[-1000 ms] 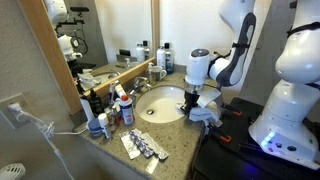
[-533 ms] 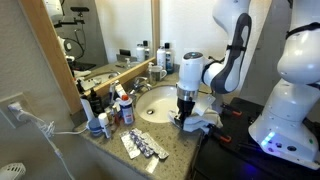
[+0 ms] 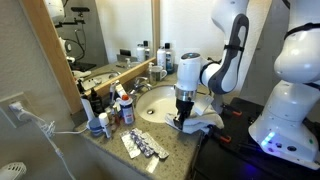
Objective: Take the towel and clean the central part of the bathing room sink, and then hang back the towel
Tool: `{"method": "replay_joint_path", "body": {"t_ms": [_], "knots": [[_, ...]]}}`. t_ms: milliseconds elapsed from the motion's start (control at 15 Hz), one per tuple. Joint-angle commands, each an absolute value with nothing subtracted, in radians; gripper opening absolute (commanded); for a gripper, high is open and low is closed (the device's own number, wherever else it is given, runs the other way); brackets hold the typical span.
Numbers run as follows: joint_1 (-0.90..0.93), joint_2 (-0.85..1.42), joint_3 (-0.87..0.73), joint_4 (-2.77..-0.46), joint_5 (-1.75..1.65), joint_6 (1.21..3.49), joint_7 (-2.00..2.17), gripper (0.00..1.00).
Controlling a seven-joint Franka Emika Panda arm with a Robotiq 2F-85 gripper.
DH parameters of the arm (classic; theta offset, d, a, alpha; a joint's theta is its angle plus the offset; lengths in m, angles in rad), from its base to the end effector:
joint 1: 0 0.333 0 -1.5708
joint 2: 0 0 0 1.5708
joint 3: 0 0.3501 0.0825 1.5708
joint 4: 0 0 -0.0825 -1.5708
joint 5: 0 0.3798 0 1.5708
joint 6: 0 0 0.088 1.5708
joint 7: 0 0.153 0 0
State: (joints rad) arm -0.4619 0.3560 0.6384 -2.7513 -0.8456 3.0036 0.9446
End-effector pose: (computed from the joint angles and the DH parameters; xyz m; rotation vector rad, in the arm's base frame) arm 0.3419 0.1445 0.1318 -3.0347 -0.0619 0.0078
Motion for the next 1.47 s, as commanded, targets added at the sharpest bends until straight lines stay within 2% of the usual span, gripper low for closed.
{"method": "replay_joint_path", "body": {"t_ms": [0, 467, 533, 600, 667, 733, 800, 1133, 1400], "knots": [[-0.548, 0.335, 0.612, -2.768, -0.834, 2.942, 0.896, 0.06], [-0.697, 0.266, 0.603, -2.781, -0.829, 2.892, 0.872, 0.06], [-0.527, 0.207, 0.445, -2.807, -0.646, 2.936, 0.727, 0.06], [-0.701, 0.238, 0.567, -2.787, -0.774, 2.872, 0.817, 0.06], [-0.477, 0.172, 0.372, -2.81, -0.554, 2.905, 0.64, 0.06], [-0.452, 0.152, 0.336, -2.816, -0.501, 2.892, 0.604, 0.06], [-0.58, 0.163, 0.412, -2.792, -0.616, 2.842, 0.668, 0.06], [-0.527, 0.006, 0.307, -2.794, -0.728, 2.843, 0.747, 0.06], [-0.537, -0.133, 0.311, -2.769, -0.798, 2.864, 0.814, 0.06]]}}
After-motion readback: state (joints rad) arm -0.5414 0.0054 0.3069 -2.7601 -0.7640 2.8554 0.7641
